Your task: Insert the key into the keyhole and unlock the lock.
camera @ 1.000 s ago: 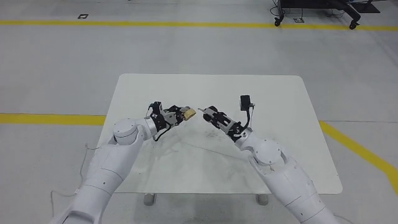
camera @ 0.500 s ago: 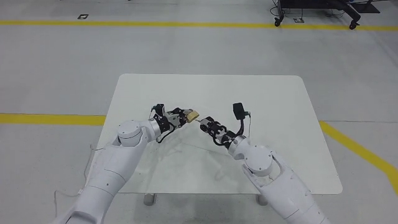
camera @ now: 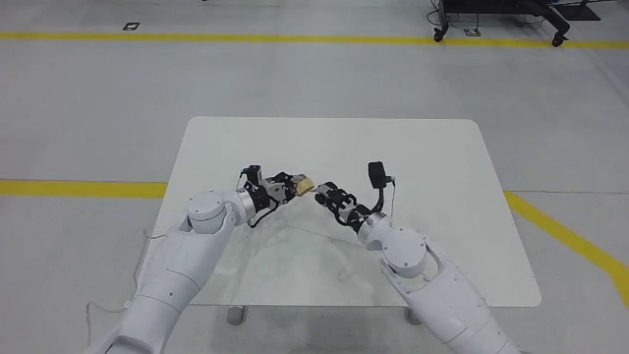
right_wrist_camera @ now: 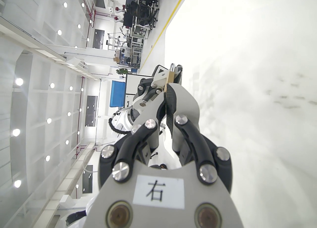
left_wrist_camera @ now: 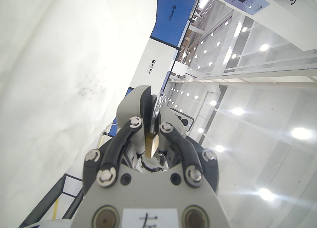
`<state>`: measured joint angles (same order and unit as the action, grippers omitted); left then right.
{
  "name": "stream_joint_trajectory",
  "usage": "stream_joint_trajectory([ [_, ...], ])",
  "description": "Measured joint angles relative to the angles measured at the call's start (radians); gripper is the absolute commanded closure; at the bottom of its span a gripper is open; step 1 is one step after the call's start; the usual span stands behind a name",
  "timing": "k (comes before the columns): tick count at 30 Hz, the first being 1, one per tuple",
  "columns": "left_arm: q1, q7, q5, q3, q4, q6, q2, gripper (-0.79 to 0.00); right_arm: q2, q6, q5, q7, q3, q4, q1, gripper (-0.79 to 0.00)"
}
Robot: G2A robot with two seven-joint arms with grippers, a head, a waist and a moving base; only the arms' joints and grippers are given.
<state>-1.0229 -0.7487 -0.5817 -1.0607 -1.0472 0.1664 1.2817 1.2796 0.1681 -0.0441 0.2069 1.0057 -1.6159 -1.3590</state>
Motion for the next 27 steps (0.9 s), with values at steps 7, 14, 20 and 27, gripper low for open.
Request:
stream_joint_trajectory([
  [7, -0.002, 0.000, -0.016, -0.004, 0.002, 0.013, 0.002, 0.000, 0.008, 0.011, 0.015, -0.019, -0.018, 0.010, 0.006, 0.000],
  [14, -0.001, 0.008, -0.021, -0.002, 0.006, 0.022, 0.005, 0.000, 0.015, -0.002, 0.022, -0.063, -0.018, 0.008, -0.002, 0.000],
  [20, -0.007, 0.053, -0.055, -0.016, 0.005, 0.018, 0.009, 0.000, 0.020, -0.039, 0.036, -0.181, 0.006, -0.008, -0.032, 0.000],
  [27, -0.019, 0.089, -0.042, -0.020, -0.020, -0.010, 0.010, 0.000, 0.031, -0.049, 0.034, -0.226, -0.009, -0.005, -0.035, 0.000],
])
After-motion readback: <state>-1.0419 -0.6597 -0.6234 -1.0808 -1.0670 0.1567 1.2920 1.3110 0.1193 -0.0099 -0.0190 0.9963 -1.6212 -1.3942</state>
